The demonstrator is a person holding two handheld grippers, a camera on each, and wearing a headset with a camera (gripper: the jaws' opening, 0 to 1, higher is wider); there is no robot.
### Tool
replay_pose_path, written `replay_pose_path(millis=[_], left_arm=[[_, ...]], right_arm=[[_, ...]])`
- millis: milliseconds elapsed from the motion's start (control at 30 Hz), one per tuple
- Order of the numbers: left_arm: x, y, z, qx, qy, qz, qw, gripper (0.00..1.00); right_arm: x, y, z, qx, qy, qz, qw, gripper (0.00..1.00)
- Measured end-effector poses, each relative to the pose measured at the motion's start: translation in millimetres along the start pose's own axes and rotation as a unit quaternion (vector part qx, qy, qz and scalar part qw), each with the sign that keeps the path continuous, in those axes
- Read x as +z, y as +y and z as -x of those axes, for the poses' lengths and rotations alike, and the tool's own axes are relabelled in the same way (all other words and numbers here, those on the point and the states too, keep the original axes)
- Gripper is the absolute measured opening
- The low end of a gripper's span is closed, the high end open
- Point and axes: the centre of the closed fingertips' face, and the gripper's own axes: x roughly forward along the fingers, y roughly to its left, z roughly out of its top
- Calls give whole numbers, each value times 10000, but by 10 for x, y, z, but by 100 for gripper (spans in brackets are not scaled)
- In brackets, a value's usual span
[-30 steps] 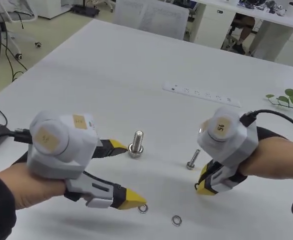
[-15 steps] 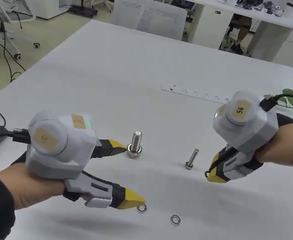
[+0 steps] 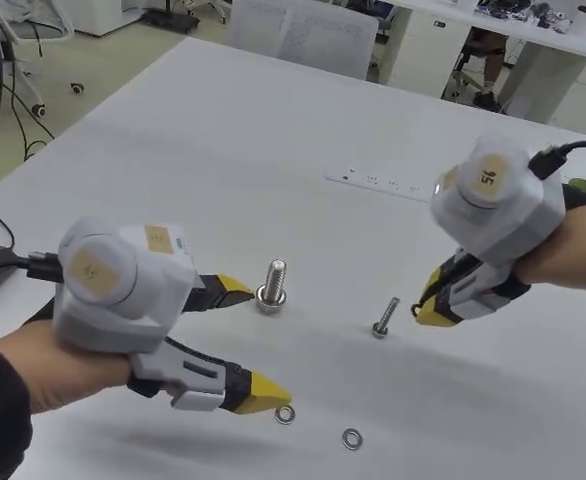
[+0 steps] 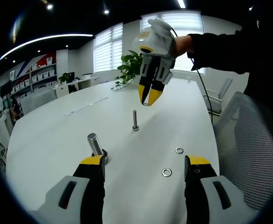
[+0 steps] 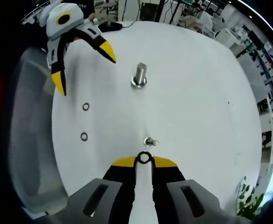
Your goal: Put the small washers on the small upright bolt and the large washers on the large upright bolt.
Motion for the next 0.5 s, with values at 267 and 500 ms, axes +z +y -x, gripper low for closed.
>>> replay_pose_path(millis=[267, 500], left_arm=[[4, 14, 20, 49, -13, 19, 10000, 69], [7, 15, 27, 66, -18, 35, 10000, 69]], right_arm=[[98, -65, -39, -23, 34, 155, 9999, 13], [88, -123, -133, 16, 113, 221, 9997, 13]])
